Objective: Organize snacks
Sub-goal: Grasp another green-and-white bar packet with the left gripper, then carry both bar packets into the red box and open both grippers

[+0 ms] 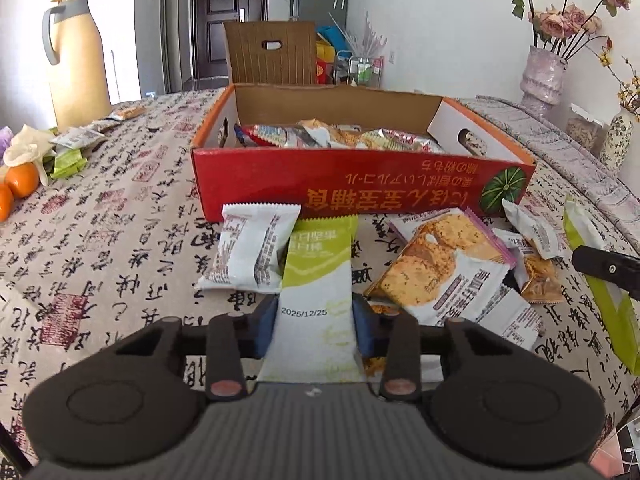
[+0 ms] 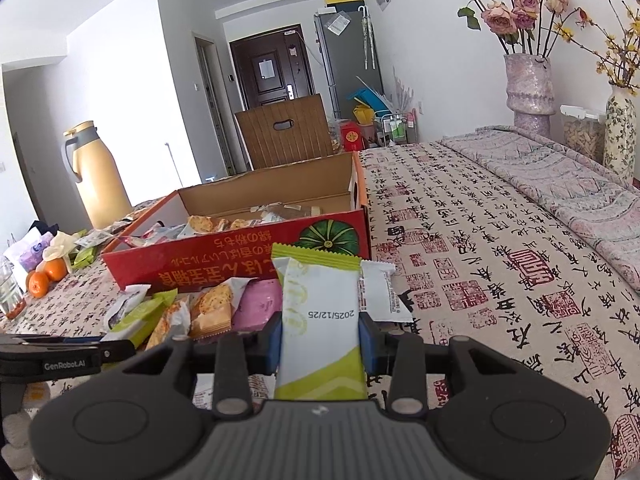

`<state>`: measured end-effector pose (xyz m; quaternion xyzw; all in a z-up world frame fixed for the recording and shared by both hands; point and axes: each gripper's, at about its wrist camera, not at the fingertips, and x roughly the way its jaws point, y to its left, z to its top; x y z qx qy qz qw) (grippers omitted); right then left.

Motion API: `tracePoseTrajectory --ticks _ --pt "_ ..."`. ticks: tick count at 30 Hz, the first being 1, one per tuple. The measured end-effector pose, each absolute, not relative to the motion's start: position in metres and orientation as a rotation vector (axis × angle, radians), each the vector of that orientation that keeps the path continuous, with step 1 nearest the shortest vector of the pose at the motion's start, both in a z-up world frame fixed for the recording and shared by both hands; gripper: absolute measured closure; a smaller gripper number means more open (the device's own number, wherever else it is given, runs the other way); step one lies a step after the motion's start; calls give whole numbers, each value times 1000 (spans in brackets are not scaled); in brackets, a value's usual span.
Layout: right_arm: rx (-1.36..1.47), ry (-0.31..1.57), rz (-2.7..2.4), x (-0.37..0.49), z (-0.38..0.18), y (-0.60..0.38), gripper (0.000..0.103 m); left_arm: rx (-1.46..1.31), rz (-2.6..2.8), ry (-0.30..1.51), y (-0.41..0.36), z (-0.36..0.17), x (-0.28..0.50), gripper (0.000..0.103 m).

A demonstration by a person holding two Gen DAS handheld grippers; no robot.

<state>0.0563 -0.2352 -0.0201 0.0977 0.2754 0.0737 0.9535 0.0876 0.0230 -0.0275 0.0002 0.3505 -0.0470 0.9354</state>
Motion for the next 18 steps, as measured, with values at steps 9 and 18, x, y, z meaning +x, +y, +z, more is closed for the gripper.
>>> tracePoseTrajectory --ticks 9,18 --pt "193 537 165 52 -13 -233 66 2 -87 633 21 -1 74 64" --pt "188 494 187 56 3 -227 66 -10 -89 566 20 23 73 64"
